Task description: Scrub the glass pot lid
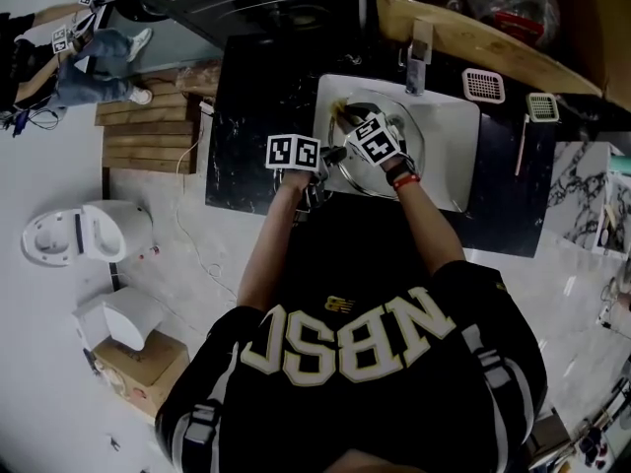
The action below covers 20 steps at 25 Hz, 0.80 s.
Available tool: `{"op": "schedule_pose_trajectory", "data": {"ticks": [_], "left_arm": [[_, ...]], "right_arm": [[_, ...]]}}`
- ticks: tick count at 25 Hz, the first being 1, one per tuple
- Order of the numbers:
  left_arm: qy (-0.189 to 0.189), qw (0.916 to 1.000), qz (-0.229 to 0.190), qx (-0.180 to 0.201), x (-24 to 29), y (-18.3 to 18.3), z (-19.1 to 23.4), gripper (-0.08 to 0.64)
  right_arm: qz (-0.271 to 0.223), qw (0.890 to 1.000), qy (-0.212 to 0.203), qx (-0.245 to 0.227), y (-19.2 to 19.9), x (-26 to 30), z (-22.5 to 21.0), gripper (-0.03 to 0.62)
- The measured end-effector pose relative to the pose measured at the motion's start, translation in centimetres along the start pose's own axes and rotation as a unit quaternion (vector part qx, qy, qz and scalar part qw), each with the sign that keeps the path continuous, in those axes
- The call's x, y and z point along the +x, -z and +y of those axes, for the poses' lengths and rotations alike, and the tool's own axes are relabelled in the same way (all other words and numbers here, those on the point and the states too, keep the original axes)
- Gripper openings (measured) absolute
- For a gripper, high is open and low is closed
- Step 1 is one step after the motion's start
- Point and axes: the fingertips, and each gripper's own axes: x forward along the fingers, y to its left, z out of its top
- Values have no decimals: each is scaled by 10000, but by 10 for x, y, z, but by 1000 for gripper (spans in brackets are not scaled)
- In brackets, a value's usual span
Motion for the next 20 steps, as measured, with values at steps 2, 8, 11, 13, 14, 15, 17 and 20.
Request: {"op": "schedule_pose_trajectory", "data": {"ticks": [2, 8, 11, 13, 14, 15, 17, 20], "left_arm": [[-41, 10000, 19, 24, 0, 1, -1, 110], [-56, 10000, -2, -35, -1, -2, -2, 117], [-77, 10000, 13, -61, -2, 0, -2, 120], [-93, 9999, 34, -87, -2, 2, -2, 121], [-91, 9999, 37, -101, -2, 3, -1, 121], [-88, 9999, 39, -107, -2, 3, -1, 121], [-86, 9999, 44, -100, -2, 3, 0, 121], [-72, 9998, 48, -187, -3, 4, 1, 124]], "right_arm": [[35, 9999, 147, 36, 5, 5, -10, 81], [300, 9977, 611, -14, 21, 19, -43, 81], [452, 9958, 795, -12, 34, 25, -55, 80], [615, 9937, 930, -110, 44, 27, -65, 80], [713, 9923, 997, -153, 50, 28, -71, 80], [809, 9909, 1059, -170, 57, 28, -77, 78], [954, 9886, 1156, -145, 70, 29, -88, 78], [1124, 9874, 1110, -125, 81, 28, -96, 78]]}}
